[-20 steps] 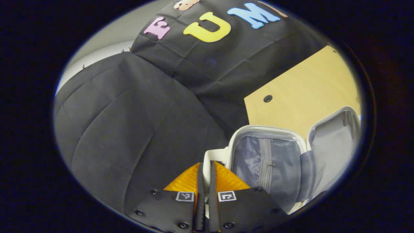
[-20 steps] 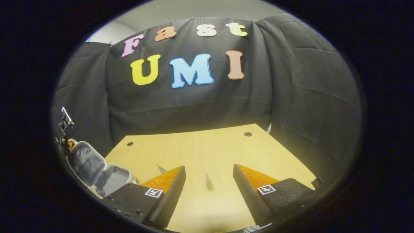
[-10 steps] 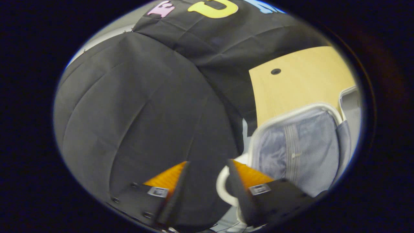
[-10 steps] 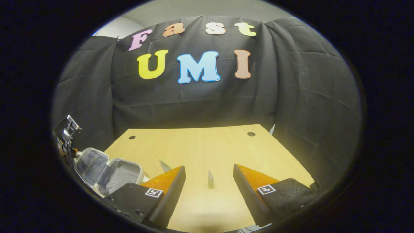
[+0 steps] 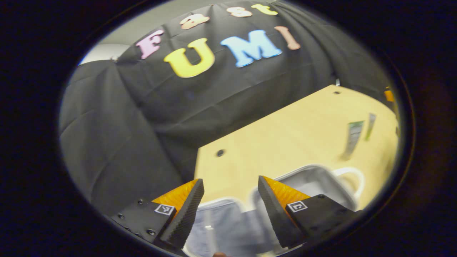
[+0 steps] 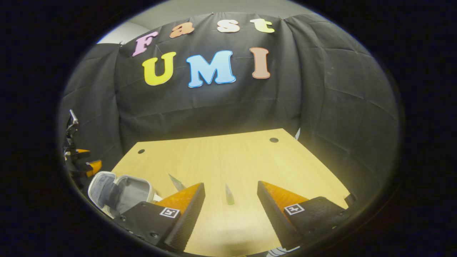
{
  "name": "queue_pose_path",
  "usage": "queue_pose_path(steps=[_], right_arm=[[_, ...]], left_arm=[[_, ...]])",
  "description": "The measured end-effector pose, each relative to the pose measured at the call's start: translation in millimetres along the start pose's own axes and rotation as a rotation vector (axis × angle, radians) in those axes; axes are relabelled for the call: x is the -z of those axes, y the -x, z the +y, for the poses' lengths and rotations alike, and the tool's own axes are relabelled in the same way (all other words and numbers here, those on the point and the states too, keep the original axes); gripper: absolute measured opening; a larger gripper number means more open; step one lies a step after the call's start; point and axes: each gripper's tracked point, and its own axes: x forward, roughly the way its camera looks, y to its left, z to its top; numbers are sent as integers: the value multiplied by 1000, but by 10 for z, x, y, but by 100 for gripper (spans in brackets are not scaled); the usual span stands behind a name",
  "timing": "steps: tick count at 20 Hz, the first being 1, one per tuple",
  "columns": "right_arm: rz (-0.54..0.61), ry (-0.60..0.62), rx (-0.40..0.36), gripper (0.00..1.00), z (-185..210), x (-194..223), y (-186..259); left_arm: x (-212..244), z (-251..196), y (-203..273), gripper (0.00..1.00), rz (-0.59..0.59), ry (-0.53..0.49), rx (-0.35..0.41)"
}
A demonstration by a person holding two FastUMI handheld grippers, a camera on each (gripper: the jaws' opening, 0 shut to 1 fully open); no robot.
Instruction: First open the suitcase, pack the skin care products into it, and then close the suitcase.
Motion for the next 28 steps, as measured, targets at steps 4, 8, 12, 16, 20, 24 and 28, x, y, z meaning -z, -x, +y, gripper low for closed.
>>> queue_pose_path(steps=[4, 8, 12, 16, 20, 24, 28], right_arm=[[11, -3, 33, 90, -184, 38, 28], [41, -26, 88, 90, -434, 125, 58], [65, -33, 138, 90, -642, 188, 86], [89, -17, 171, 90, -765, 232, 82], [129, 52, 165, 90, -771, 312, 71], [182, 81, 121, 90, -662, 445, 25], [215, 93, 61, 89, -511, 543, -71]], left_arm=[[22, -1918, 107, 99, 6, -51, 419], [273, -2650, -219, 99, 39, -183, 538], [313, -2778, -556, 99, 85, -63, 442], [199, -2949, -762, 99, 59, -6, 384], [25, -2973, -1079, 99, 14, 67, 242], [-53, -3020, -1227, 59, 5, 157, 179], [-23, -2837, -1160, 54, 26, 219, 173]])
